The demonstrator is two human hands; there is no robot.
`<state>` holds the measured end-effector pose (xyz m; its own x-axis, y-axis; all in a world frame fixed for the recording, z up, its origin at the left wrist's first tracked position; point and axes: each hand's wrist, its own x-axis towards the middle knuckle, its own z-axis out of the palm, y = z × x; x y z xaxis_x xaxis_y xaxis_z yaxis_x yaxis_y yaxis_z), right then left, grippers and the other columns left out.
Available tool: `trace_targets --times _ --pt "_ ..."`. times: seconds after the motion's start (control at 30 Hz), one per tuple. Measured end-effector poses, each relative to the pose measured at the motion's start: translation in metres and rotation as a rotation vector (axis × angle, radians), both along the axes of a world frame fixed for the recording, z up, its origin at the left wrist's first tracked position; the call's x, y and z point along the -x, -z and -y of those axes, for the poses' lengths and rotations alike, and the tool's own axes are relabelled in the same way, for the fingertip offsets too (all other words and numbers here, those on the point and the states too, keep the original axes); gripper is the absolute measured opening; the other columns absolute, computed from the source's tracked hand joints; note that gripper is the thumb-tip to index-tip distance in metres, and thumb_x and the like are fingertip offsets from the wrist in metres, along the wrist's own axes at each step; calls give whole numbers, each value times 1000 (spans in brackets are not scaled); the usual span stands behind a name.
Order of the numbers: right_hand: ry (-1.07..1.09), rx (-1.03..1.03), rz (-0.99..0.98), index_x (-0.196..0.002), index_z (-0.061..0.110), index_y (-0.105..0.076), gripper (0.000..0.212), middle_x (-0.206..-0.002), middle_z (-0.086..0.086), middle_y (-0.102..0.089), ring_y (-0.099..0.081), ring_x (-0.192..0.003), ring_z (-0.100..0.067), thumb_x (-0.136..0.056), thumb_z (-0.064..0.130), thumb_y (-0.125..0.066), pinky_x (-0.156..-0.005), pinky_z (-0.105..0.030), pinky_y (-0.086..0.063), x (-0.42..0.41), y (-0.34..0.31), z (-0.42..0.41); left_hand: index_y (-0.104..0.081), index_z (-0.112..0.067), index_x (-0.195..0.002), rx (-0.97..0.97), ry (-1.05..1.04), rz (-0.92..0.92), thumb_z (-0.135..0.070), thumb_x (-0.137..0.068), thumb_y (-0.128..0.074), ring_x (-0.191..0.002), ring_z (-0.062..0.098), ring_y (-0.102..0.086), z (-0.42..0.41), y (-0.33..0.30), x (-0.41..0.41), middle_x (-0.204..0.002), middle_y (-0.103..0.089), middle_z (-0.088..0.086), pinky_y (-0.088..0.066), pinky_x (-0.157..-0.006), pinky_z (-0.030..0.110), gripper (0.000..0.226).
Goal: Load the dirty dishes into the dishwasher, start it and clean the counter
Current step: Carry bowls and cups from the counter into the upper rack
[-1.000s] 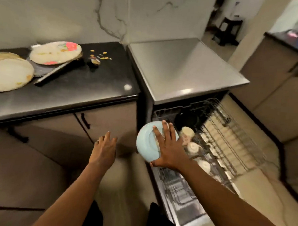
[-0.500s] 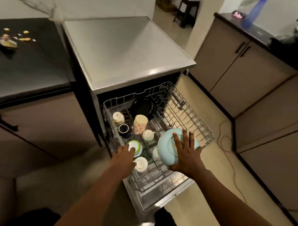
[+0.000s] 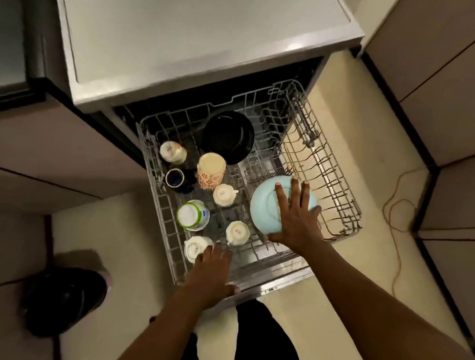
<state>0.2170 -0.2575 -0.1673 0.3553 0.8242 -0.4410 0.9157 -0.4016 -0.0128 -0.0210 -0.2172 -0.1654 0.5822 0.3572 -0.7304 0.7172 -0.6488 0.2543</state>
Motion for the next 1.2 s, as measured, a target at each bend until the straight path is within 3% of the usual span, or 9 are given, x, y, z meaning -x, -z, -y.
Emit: trace_targets --times 0.13,0.27,0.4,0.57,0.73,0.83,1.0,1.2 --pt "-10 -3 -51 -153 20 4 131 -157 -23 14 9 -143 -48 -61 67 -75 -95 -74 -32 -12 25 -17 -8 -18 -151 37 -37 -82 -56 -90 -49 -145 36 -5 18 18 -3 -159 2 16 -15 -115 50 83" --pt "-40 17 -51 -153 21 8 131 -157 -23 18 12 -143 -49 -62 69 -73 -95 -73 -33 -10 45 -32 -12 -18 -150 99 -115 -112 -50 -96 -42 -144 36 -11 26 34 7 -158 -7 11 -20 -113 52 69" --pt "-85 67 -27 -153 19 9 132 -156 -25 21 16 -142 -49 -63 68 -74 -96 -74 -32 -7 66 -39 -16 -17 -149 157 -138 -135 -43 -101 -33 -138 34 -27 31 43 16 -154 -20 9 -31 -107 45 58" --pt "-106 75 0 -153 19 9 134 -154 -27 25 19 -140 -51 -61 69 -75 -94 -76 -32 -4 80 -41 -19 -18 -147 170 -127 -131 -39 -101 -32 -131 33 -36 35 51 21 -148 -32 8 -33 -104 46 52" --pt "-53 17 -36 -154 19 0 129 -156 -25 21 20 -142 -47 -62 70 -73 -98 -81 -17 0 77 -41 -27 -18 -145 250 -165 -105 -44 -100 -35 -127 31 -41 25 58 20 -144 -38 7 -38 -101 44 52" --pt "-33 -112 -25 -154 19 -14 108 -159 -22 11 10 -145 -45 -72 64 -69 -101 -77 -12 8 66 -44 -37 -15 -139 281 -212 -22 -43 -100 -38 -125 28 -45 11 55 21 -138 -46 9 -37 -101 38 48" --pt "-102 -221 34 -145 12 -37 82 -154 -24 -24 -31 -137 -43 -77 36 -76 -97 -62 -37 37 42 -48 -46 -15 -134 140 -281 125 -33 -99 -44 -122 25 -49 -25 35 31 -134 -52 7 -39 -93 31 39" --pt "-92 -286 78 -135 9 -47 63 -141 -21 -43 -48 -118 -38 -76 17 -69 -81 -52 -47 105 3 -43 -48 -12 -133 -35 -288 323 -25 -97 -48 -124 28 -46 -56 1 72 -137 -49 9 -38 -101 36 38"
